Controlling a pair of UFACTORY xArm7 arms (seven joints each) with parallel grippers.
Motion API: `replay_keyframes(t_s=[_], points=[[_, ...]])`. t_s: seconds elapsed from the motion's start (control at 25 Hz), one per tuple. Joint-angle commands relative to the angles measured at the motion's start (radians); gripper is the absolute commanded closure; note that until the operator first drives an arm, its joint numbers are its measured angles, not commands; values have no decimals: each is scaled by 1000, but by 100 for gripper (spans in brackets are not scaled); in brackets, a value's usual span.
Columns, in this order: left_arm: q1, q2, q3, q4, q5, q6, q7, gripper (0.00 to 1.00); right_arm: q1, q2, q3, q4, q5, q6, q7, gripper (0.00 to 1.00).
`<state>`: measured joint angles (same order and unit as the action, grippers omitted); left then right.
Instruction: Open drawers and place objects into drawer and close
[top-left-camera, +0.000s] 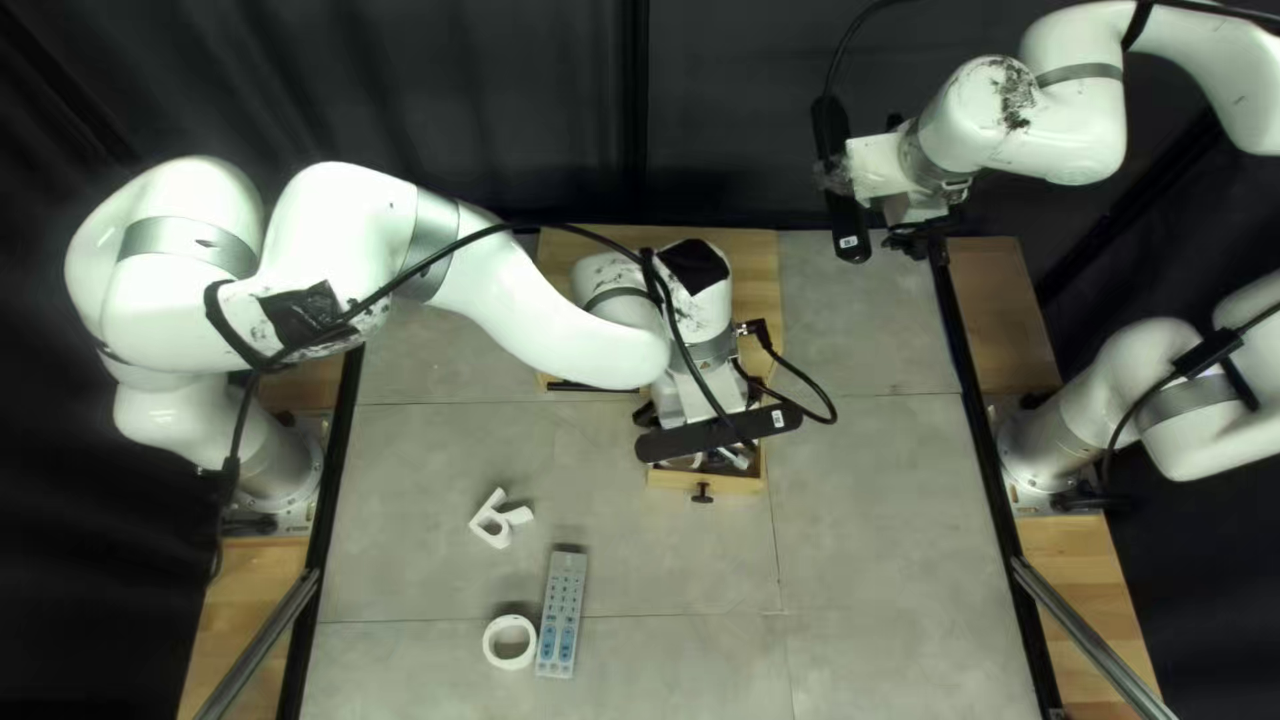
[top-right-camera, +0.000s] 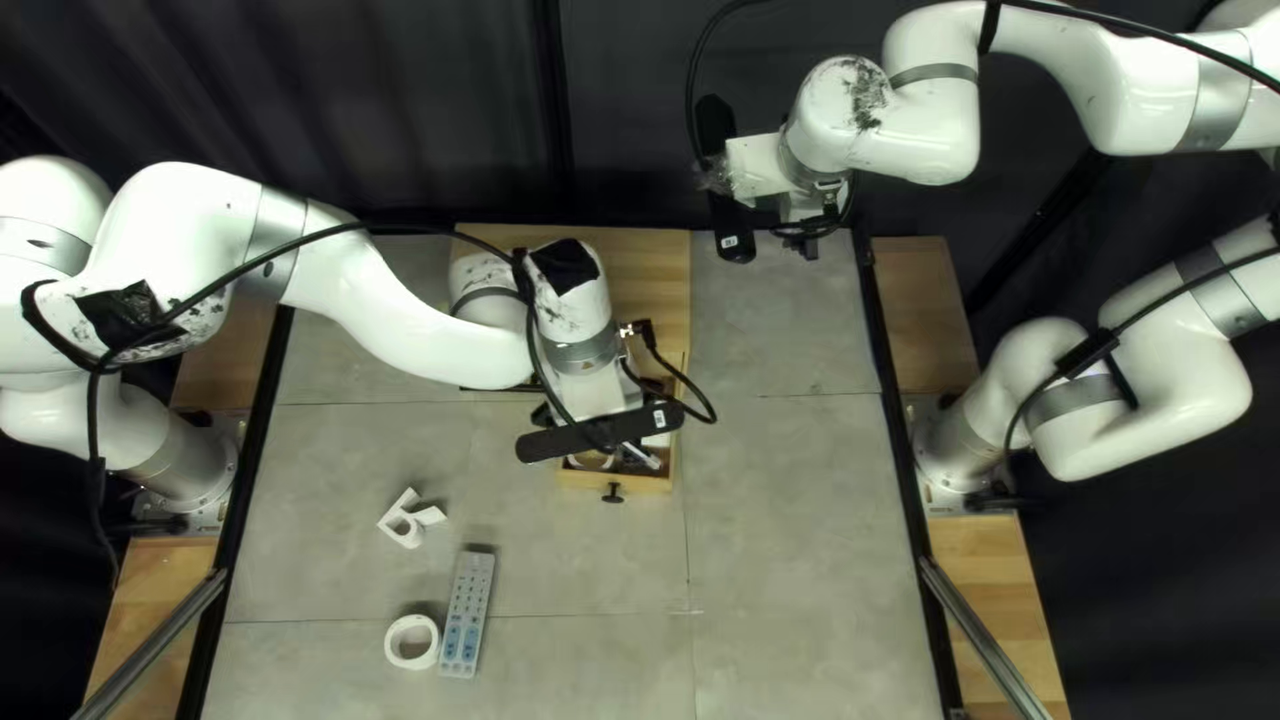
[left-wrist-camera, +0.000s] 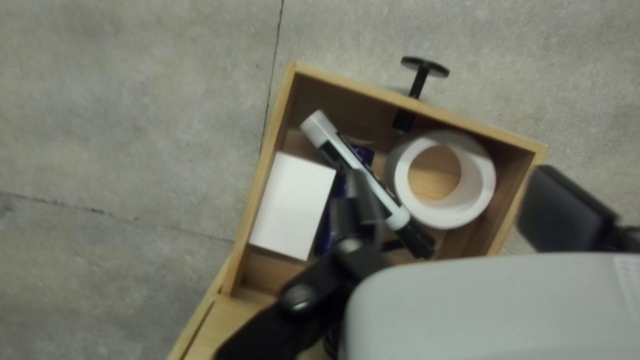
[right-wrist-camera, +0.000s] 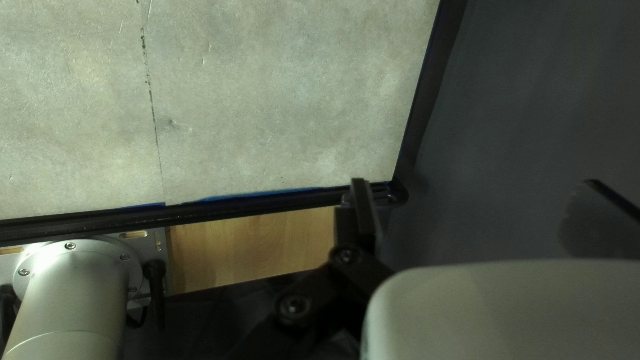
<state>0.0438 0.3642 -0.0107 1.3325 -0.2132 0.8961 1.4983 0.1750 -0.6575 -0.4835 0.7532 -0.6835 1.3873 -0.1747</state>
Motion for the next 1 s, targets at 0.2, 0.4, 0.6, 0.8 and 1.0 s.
replay_keyframes(t_s=[0.2, 0.4, 0.6, 0.8, 1.0], points=[[-60, -88, 0, -68, 60, 15, -128, 0, 0, 0, 0, 0, 0, 0, 0, 0], [-92, -128, -8, -83, 83, 67, -227, 0, 0, 0, 0, 0, 0, 0, 0, 0], [-165, -165, -41, -72, 167, 177, -370, 0, 0, 0, 0, 0, 0, 0, 0, 0], [-240, -134, -81, -25, 246, 256, -427, 0, 0, 0, 0, 0, 0, 0, 0, 0], [-295, -161, -127, -58, 275, 284, -409, 0, 0, 0, 0, 0, 0, 0, 0, 0]])
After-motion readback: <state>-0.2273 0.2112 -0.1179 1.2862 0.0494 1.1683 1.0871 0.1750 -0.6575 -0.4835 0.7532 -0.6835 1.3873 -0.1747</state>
